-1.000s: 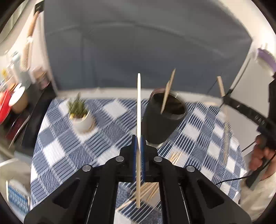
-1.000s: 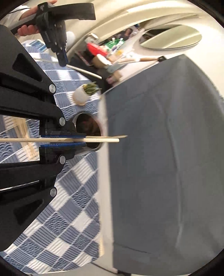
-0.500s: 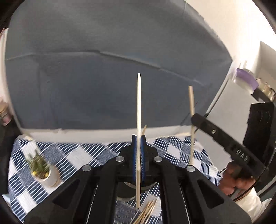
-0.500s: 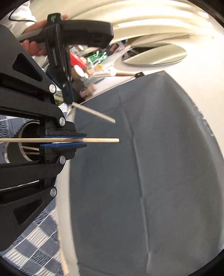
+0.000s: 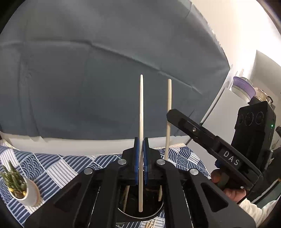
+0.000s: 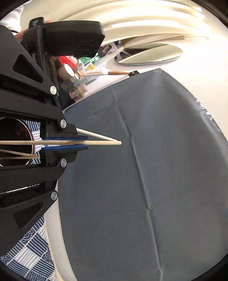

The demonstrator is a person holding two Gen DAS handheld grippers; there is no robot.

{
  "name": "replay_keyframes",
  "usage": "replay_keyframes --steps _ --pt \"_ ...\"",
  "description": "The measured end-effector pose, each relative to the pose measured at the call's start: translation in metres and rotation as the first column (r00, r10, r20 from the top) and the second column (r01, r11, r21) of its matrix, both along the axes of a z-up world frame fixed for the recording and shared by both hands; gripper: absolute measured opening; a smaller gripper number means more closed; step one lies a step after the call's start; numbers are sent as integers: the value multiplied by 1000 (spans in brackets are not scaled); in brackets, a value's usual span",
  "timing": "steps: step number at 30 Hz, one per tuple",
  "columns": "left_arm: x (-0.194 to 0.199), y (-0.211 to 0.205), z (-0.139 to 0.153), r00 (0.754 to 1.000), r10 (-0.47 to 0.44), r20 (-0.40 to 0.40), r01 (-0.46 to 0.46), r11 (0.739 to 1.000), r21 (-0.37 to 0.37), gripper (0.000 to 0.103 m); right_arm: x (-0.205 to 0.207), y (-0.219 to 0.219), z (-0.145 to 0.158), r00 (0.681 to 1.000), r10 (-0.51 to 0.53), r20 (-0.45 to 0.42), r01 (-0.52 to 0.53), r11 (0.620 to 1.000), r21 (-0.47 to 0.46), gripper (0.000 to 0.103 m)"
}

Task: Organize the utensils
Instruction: 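Lower the sticks into the holder and open both grippers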

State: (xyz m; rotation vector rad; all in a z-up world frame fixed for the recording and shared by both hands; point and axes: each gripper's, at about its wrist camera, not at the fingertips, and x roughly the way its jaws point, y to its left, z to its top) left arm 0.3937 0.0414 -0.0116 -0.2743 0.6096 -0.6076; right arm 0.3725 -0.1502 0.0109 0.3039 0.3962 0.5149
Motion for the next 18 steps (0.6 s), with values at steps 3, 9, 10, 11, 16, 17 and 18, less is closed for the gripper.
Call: replay_keyframes --steps 3,9,10,11,16,17,18 --pt "2 -4 -16 1000 -22 -19 22 1000 -2 5 2 4 -13 1000 -5 -23 4 1000 -9 5" --pt "-5 -2 -37 997 -64 -38 64 998 17 5 -4 4 -33 997 0 -74 -3 999 -33 8" --pt "-6 -3 -37 996 -76 -39 77 997 24 5 -5 3 -35 997 0 -79 -2 1000 -29 9" --pt "-8 -2 -39 996 -84 -40 85 996 30 5 -7 2 -35 996 1 -84 -3 1000 -25 9" --pt "-25 5 -39 996 -81 -32 83 993 78 27 -19 -6 -30 996 -56 -74 54 998 -35 49" --pt "-27 8 -38 996 -78 -34 80 994 79 29 -22 -8 -29 995 -71 -69 68 997 -39 51" --pt "-30 11 -37 997 -67 -36 69 994 86 35 -24 -11 -27 994 -84 -68 81 996 -43 53"
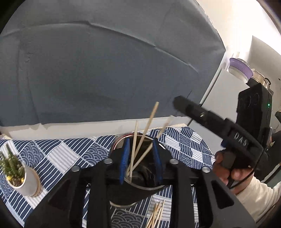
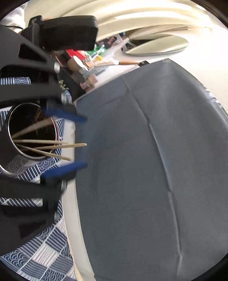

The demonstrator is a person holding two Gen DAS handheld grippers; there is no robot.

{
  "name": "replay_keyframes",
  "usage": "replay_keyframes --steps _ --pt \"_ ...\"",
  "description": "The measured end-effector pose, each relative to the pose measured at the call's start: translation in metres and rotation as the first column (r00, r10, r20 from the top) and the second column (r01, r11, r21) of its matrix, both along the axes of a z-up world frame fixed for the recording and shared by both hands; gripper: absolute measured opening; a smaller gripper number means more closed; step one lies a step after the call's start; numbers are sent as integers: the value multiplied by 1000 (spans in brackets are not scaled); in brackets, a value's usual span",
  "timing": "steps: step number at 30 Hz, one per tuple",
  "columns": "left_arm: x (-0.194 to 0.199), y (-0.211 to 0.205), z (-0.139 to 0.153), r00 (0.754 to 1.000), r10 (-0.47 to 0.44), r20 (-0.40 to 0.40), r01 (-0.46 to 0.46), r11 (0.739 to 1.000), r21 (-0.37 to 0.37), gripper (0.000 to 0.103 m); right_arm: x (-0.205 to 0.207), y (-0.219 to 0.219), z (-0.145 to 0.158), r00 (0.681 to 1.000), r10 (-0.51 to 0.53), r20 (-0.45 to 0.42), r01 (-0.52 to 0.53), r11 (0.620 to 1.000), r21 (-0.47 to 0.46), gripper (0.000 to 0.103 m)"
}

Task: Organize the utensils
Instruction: 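Lower the sticks into the holder and open both grippers, then withdraw both grippers up and away from the holder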

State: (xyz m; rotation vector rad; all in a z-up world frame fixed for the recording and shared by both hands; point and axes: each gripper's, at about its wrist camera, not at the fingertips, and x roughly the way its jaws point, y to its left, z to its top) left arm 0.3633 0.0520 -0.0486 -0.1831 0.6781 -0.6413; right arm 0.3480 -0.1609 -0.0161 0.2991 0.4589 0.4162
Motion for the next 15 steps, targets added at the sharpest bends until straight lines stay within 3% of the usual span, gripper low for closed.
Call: replay_keyframes --steps 6,15 --pt "-25 16 8 998 56 20 -57 998 36 59 -15 -15 13 998 -65 -2 65 998 -16 80" --pt "-67 28 9 995 103 -11 -101 992 78 82 -46 -27 28 993 -113 -33 111 992 -67 88"
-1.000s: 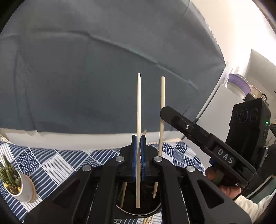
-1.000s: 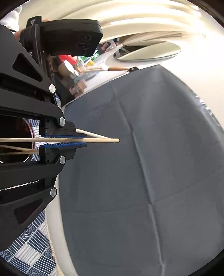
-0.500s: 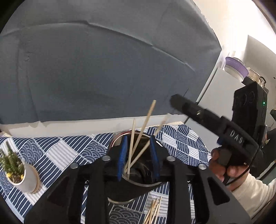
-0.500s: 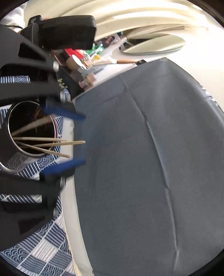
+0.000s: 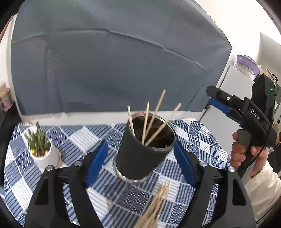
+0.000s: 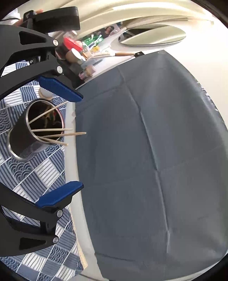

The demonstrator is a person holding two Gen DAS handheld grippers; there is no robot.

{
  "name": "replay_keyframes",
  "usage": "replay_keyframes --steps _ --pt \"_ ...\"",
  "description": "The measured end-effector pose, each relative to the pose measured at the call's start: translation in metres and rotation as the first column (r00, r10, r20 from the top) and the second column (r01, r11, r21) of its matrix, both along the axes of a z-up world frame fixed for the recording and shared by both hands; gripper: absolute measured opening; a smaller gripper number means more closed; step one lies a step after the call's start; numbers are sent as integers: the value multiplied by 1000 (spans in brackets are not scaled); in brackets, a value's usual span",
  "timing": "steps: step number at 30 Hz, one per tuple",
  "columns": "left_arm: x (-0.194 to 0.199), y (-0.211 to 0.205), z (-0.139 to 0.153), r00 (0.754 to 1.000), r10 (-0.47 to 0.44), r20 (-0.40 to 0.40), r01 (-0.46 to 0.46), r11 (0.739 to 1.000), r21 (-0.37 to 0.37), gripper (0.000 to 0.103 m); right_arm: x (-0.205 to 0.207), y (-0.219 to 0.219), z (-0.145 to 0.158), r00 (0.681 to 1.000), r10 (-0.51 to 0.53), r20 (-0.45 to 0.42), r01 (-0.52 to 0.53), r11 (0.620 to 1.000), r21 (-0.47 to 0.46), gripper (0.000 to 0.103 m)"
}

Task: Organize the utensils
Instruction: 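Withdraw both grippers up and away from the holder, then move both open grippers down toward the loose wooden sticks on the cloth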

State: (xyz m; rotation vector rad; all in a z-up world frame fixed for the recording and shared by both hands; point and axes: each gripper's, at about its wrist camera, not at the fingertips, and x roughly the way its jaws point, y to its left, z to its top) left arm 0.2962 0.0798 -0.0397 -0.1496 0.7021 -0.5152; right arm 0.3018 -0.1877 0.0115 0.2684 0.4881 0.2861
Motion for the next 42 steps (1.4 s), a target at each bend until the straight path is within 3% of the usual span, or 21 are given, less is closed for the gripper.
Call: replay_keyframes --steps 4,10,17,29,37,42 --pt "-23 0 -4 999 10 -30 -9 1000 30 95 -27 -5 3 1000 -27 -16 26 999 -27 89" --pt "-61 -5 -22 996 27 -87 -18 995 103 97 -71 -10 -1 1000 2 -29 -3 999 -55 90" --pt "-95 -3 -50 984 50 -171 -21 985 168 97 -104 -10 -26 992 19 -122 -28 997 -65 90" --pt "-103 6 -83 967 -2 -256 71 962 262 97 -124 11 -68 957 9 -291 -57 986 -157 90" --pt "-72 19 -107 938 -104 -330 200 941 271 97 -110 44 -116 869 -76 -489 -25 980 -198 90" --pt "-49 17 -126 909 -181 -375 298 913 280 97 -101 65 -153 786 -172 -593 29 970 -242 90"
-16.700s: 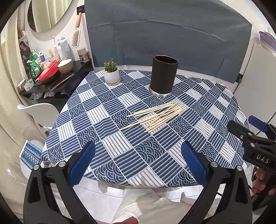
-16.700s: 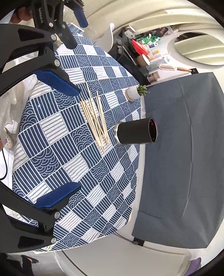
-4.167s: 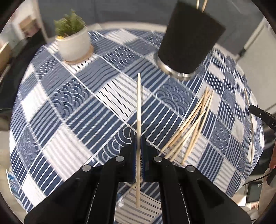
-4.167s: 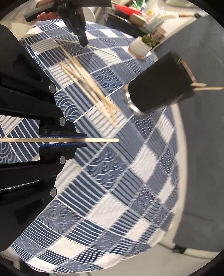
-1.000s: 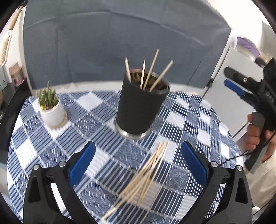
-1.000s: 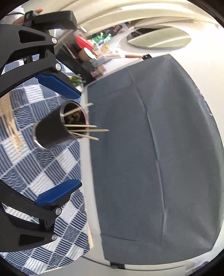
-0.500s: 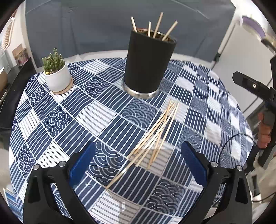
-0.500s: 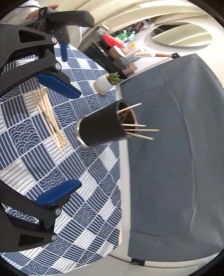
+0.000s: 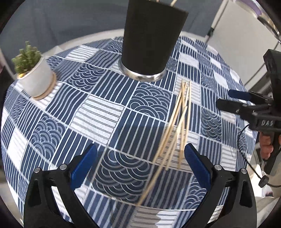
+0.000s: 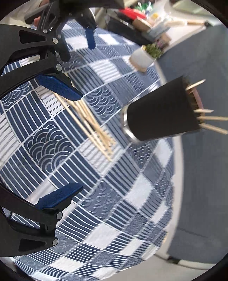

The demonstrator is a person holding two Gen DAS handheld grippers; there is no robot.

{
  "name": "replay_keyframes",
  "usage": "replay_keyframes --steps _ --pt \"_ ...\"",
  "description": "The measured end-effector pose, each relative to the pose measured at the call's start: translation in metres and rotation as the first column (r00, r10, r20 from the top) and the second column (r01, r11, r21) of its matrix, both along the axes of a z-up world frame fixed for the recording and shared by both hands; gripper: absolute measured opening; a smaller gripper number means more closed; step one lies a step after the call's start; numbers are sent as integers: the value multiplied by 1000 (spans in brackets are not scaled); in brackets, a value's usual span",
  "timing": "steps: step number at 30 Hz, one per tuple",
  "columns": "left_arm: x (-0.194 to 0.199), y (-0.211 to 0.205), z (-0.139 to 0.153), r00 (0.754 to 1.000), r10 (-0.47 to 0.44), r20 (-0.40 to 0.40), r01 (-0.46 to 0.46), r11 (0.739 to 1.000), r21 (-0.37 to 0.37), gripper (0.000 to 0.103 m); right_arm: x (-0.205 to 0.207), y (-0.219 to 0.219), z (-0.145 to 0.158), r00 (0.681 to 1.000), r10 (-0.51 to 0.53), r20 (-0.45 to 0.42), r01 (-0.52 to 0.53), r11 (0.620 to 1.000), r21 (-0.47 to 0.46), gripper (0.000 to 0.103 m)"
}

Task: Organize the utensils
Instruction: 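Move both open grippers down toward the loose wooden sticks on the cloth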

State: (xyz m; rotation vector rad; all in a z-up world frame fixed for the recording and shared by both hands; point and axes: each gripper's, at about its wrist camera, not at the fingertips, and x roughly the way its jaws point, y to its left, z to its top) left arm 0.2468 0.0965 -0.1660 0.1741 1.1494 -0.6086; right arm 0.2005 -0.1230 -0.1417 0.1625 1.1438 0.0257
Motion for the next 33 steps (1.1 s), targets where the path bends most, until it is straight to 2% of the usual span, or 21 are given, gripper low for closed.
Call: replay_keyframes --steps 6,11,15,19,21,24,25,26,33 --pt "20 -9 -20 993 -115 -20 115 993 22 97 9 8 -37 985 -123 -118 121 992 -25 90" --pt "27 -23 -35 974 -226 -20 226 973 50 97 9 7 -51 966 -209 -149 205 978 -41 90" --pt "31 -31 -36 962 -274 3 273 960 60 97 8 6 -51 958 -251 -138 247 968 -43 90" --pt "33 -43 -40 944 -329 39 323 940 115 97 9 13 -52 953 -269 -136 261 962 -78 91" --pt "34 -46 -41 938 -343 48 334 933 134 98 7 14 -51 943 -300 -143 291 953 -81 92" --pt "36 -49 -42 935 -351 54 341 930 134 98 5 10 -53 911 -378 -165 367 925 -95 95" --pt "37 -49 -42 934 -354 56 343 928 143 98 4 10 -55 897 -405 -179 384 912 -141 96" --pt "36 -51 -43 928 -365 69 350 922 167 99 2 11 -54 897 -411 -163 391 909 -142 96" --pt "48 -55 -42 939 -341 44 329 928 173 99 0 10 -52 878 -446 -176 426 894 -140 96"
